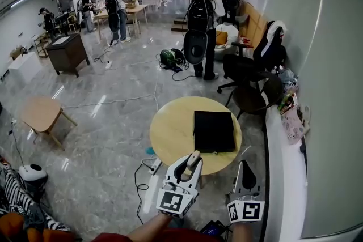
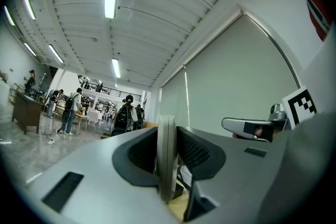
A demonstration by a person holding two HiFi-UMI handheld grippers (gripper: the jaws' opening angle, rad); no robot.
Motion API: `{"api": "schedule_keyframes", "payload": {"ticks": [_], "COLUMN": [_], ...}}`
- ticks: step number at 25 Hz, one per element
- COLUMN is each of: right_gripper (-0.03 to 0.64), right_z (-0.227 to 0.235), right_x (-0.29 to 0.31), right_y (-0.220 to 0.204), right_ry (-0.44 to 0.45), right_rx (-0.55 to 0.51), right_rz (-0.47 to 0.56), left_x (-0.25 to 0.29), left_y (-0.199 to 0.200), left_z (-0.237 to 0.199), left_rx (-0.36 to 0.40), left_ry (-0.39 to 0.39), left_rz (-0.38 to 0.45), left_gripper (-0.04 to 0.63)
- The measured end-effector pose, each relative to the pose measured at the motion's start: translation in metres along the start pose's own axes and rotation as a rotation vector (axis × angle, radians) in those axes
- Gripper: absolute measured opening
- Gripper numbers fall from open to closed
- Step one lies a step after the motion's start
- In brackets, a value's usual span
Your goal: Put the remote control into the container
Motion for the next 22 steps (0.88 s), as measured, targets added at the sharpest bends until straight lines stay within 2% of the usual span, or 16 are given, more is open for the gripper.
{"api": "schedule_keyframes", "payload": {"ticks": [2, 10, 14, 17, 22], "right_gripper": [0.023, 0.023, 0.023, 0.023, 0.023], "right_z": [-0.005, -0.029, -0.037, -0.047, -0.067], "right_x": [0.013, 0.059, 0.084, 0.097, 0.119], "right_y": [-0.001, -0.004, -0.008, -0.012, -0.016], "right_ry": [0.008, 0.025, 0.030, 0.029, 0.030], "right_rx": [-0.005, -0.022, -0.027, -0.031, -0.034], "right_rz": [0.001, 0.003, -0.003, -0.007, -0.006], "left_x": [0.007, 0.024, 0.036, 0.039, 0.043], "left_y": [0.001, 0.013, 0.010, 0.007, 0.007], "left_z": [-0.011, -0.056, -0.079, -0.095, -0.123], "left_rx": [0.001, -0.009, -0.016, -0.025, -0.033], "left_ry": [-0.007, -0.015, 0.002, -0.001, -0.010], "left_rz": [0.030, 0.042, 0.028, 0.066, 0.056], "left_gripper": [0.110, 0.110, 0.110, 0.110, 0.110]}}
Point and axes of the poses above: the fingertips, and each gripper's own axes: x forward along the fingers, z to its right, y out of its top, the point moved 8 cm from there along -x, backward along the fingers, and after that the axes turned 13 degrees about -y, right-handed, at the moved point
